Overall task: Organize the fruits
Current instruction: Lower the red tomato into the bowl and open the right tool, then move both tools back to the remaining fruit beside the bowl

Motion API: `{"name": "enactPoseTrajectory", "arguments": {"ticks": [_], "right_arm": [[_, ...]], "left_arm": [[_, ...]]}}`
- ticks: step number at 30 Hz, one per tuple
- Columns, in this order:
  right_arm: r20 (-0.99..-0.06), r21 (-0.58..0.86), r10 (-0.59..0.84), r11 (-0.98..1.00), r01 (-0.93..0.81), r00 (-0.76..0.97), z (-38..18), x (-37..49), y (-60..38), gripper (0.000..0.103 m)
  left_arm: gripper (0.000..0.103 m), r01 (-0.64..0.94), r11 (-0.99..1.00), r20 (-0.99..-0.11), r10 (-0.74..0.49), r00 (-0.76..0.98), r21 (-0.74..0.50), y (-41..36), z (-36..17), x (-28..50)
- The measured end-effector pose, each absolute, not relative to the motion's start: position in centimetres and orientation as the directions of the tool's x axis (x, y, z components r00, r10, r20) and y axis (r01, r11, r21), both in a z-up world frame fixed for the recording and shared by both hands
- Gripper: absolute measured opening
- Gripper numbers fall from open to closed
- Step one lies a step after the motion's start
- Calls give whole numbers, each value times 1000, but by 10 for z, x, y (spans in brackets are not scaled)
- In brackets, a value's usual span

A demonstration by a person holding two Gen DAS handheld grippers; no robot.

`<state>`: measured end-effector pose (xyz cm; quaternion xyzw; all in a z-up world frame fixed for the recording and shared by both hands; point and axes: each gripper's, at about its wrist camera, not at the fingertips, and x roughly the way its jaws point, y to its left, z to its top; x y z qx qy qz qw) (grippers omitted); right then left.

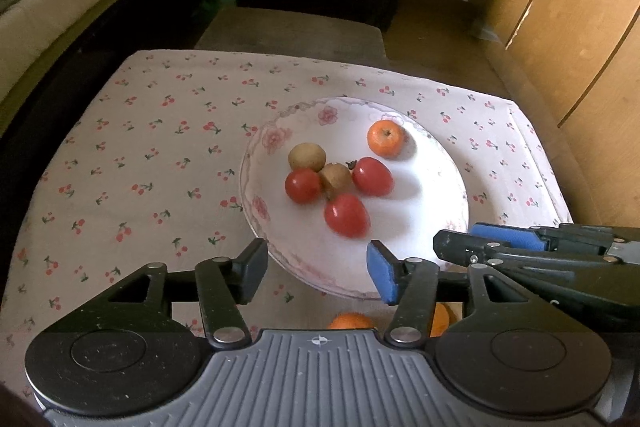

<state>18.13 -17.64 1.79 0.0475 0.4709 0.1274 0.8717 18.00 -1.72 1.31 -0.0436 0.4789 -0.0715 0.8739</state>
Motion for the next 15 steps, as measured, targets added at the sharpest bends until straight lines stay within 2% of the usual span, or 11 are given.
{"name": "enactPoseTrajectory", "arguments": {"ticks": [15], "right_arm": [[-833, 201, 245, 969, -141, 496, 10, 144, -190, 32]], "left_arm": [[65, 123, 975, -845, -224, 486, -187, -22, 4, 152]]}}
